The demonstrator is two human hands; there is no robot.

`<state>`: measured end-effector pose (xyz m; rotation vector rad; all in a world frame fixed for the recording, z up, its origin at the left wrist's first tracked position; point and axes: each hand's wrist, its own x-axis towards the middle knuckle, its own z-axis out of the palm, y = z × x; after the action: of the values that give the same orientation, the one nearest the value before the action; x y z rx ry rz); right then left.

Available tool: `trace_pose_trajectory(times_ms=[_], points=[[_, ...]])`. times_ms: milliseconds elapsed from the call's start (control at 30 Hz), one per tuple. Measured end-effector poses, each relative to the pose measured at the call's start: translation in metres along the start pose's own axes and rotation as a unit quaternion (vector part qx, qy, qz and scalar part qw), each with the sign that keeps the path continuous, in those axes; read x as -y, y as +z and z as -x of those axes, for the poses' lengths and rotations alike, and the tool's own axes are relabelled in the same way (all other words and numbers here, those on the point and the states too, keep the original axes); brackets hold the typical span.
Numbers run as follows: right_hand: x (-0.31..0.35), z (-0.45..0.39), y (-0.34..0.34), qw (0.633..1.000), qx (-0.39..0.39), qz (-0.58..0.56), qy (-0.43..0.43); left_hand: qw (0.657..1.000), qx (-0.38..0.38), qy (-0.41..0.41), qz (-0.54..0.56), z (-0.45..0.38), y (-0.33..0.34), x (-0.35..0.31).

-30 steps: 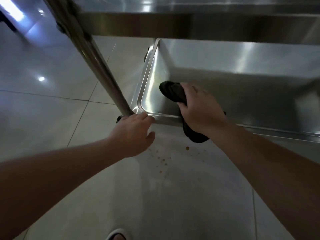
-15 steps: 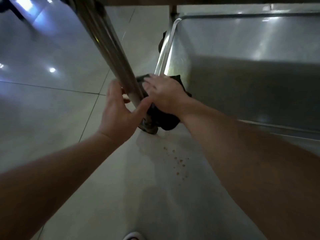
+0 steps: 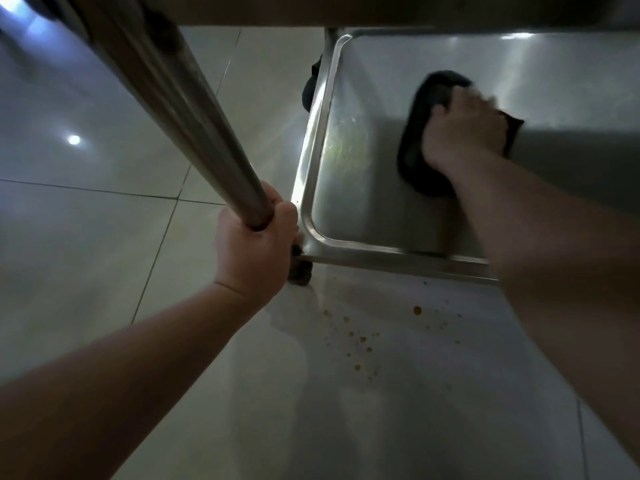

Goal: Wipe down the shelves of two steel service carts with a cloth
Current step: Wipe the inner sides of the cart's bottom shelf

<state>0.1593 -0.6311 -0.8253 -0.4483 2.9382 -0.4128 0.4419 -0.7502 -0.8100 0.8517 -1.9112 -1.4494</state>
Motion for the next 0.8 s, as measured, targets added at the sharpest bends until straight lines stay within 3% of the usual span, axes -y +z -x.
trace_pose_trajectory(times_ms=[67,133,233,300,367,500,600,667,800], points=[[0.052,0.021,0.015,0.994,0.010,-0.008,-0.113,1.000,-0.003,0.002,0.006,0.001,0.001,-0.001],[0.082,0.059,0.027,0.957,0.060,-0.017,-0.284,1.000,0.000,0.005,0.022,0.001,0.001,-0.001],[0.048,0.092,0.021,0.866,0.144,0.002,-0.479,1.000,0.007,0.019,0.010,0.002,0.000,0.002],[0.011,0.083,0.008,0.834,0.160,0.033,-0.528,1.000,0.000,0.024,0.003,0.001,0.000,0.002],[-0.008,0.055,0.002,0.862,0.146,0.045,-0.484,1.000,-0.002,0.022,-0.004,0.000,0.001,0.003],[0.024,-0.014,0.007,0.968,0.069,0.011,-0.241,1.000,0.010,0.016,0.022,0.001,0.001,0.002],[0.081,-0.046,0.021,0.992,0.068,-0.006,-0.109,0.998,0.029,0.012,0.058,0.002,0.002,0.002],[0.117,-0.048,0.030,0.990,0.082,-0.019,-0.114,0.998,0.033,0.021,0.049,0.001,0.002,0.003],[0.132,-0.013,0.041,0.971,0.089,-0.004,-0.223,0.999,0.018,0.050,-0.001,-0.001,0.001,0.004]])
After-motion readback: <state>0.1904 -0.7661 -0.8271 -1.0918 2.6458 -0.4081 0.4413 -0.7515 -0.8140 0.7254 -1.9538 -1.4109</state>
